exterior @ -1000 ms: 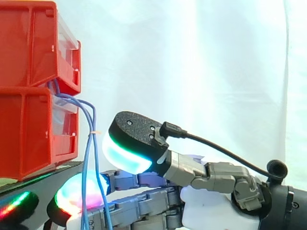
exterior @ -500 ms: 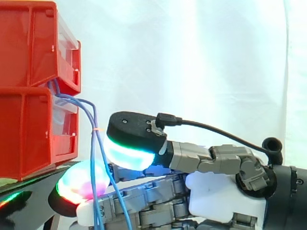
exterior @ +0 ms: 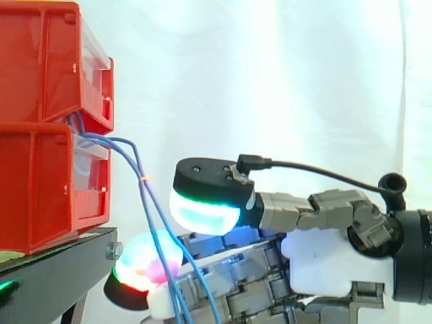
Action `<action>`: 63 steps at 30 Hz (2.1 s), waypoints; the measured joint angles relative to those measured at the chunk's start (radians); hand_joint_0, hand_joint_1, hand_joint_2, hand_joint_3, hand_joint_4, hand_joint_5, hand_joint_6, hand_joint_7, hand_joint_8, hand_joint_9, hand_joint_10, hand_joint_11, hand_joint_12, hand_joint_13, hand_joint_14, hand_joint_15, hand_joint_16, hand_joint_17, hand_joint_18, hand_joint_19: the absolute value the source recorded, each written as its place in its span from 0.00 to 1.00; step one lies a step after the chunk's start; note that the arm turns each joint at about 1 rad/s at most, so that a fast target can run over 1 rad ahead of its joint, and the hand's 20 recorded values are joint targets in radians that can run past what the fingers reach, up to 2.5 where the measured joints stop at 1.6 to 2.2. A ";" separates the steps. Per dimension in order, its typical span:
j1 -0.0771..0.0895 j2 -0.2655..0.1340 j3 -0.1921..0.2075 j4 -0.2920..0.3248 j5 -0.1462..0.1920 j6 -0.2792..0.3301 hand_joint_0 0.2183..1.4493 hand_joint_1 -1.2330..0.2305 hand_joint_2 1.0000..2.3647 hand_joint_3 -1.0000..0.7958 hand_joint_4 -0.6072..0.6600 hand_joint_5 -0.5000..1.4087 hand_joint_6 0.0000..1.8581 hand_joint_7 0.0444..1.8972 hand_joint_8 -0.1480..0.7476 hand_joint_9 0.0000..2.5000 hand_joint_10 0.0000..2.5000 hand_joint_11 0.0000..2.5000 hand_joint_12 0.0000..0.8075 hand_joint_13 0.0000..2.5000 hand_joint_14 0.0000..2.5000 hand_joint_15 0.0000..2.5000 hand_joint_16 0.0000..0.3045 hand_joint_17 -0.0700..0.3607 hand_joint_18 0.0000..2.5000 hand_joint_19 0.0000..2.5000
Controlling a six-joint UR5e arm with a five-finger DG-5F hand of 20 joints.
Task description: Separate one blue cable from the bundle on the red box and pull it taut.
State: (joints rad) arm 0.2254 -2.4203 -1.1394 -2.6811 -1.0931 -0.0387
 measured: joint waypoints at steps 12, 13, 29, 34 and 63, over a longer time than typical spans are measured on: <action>0.000 0.022 0.002 -0.014 0.001 0.008 0.30 0.33 0.01 0.41 0.64 0.21 0.48 0.40 0.47 0.41 0.00 0.05 0.50 0.31 0.00 0.13 0.17 0.44 0.26 0.22; -0.001 0.022 0.003 -0.014 0.000 0.010 0.30 0.34 0.01 0.40 0.65 0.21 0.48 0.40 0.46 0.41 0.00 0.05 0.50 0.31 0.00 0.13 0.17 0.43 0.26 0.22; -0.004 0.080 0.011 -0.111 0.005 0.048 0.31 0.32 0.01 0.43 0.62 0.22 0.48 0.46 0.49 0.46 0.00 0.07 0.53 0.36 0.01 0.15 0.18 0.45 0.32 0.23; -0.003 0.086 0.012 -0.118 0.005 0.048 0.33 0.27 0.01 0.45 0.56 0.21 0.50 0.42 0.48 0.45 0.00 0.10 0.51 0.36 0.01 0.15 0.17 0.44 0.33 0.23; -0.019 0.093 0.018 -0.138 -0.001 0.049 0.33 0.27 0.01 0.44 0.56 0.21 0.50 0.42 0.49 0.47 0.00 0.11 0.51 0.37 0.01 0.15 0.18 0.45 0.35 0.24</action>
State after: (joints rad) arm 0.2061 -2.3268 -1.1214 -2.8191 -1.0938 0.0107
